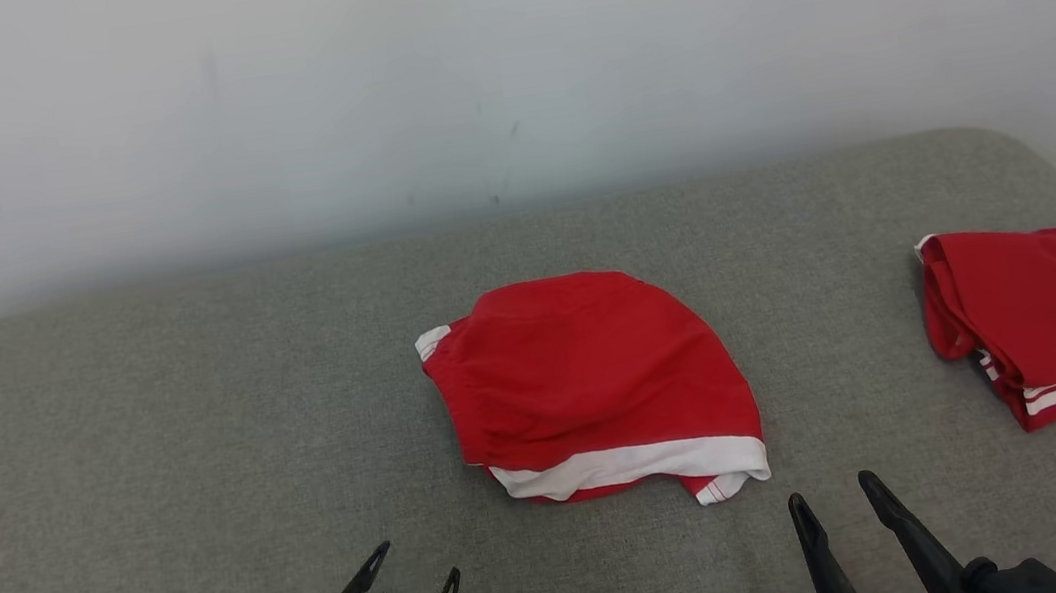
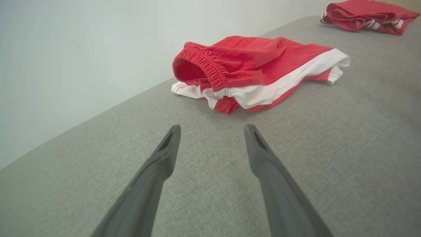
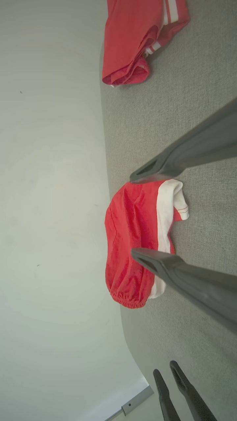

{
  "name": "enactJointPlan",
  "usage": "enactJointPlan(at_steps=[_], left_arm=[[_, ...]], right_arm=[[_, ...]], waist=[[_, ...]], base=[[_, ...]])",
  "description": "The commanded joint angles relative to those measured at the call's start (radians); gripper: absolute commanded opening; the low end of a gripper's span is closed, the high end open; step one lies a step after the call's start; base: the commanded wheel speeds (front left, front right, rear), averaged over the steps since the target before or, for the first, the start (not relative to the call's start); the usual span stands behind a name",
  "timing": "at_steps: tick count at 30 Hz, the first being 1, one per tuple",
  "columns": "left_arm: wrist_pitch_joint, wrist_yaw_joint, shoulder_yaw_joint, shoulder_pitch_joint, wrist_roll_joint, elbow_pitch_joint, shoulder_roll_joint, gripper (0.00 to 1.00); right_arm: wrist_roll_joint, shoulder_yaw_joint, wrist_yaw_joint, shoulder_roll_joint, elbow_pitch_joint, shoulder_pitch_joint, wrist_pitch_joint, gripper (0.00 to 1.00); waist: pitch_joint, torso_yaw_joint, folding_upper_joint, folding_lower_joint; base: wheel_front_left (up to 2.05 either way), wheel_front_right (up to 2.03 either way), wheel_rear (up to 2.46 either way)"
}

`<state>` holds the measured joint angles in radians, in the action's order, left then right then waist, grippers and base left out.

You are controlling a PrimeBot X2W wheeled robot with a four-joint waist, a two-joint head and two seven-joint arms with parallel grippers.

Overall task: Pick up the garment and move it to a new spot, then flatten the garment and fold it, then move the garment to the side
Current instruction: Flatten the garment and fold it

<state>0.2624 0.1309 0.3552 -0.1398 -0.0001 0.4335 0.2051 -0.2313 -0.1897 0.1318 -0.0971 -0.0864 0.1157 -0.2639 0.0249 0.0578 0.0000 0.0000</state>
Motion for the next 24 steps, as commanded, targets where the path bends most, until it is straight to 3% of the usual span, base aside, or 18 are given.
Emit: enactJointPlan(at_steps=[1, 14, 23, 24], left_arm=[[0.003, -0.002, 0.018, -0.028, -0.012, 0.015, 0.009, 1.00], [0.003, -0.001, 0.248, -0.358, -0.117, 0.237, 0.068, 1.00], [0.003, -0.001, 0.486, -0.476, -0.229, 0.191, 0.130, 1.00], [0.003, -0.001, 0.526, -0.484, -0.250, 0.178, 0.139, 0.92]], right_arm=[[0.003, -0.002, -0.003, -0.007, 0.004, -0.015, 0.000, 1.00], [0.016, -0.002, -0.003, -0.007, 0.028, -0.079, 0.000, 1.00], [0.015, 0.000, -0.003, 0.004, 0.022, -0.098, 0.000, 1.00], [0.015, -0.001, -0.003, 0.006, 0.020, -0.097, 0.000, 1.00]], waist=[[-0.030, 0.027, 0.0000, 0.0000], [-0.170, 0.085, 0.0000, 0.0000], [-0.203, 0.107, 0.0000, 0.0000], [-0.201, 0.109, 0.0000, 0.0000]], base=[[0.00, 0.00, 0.00], [0.00, 0.00, 0.00], [0.00, 0.00, 0.00], [0.00, 0.00, 0.00]])
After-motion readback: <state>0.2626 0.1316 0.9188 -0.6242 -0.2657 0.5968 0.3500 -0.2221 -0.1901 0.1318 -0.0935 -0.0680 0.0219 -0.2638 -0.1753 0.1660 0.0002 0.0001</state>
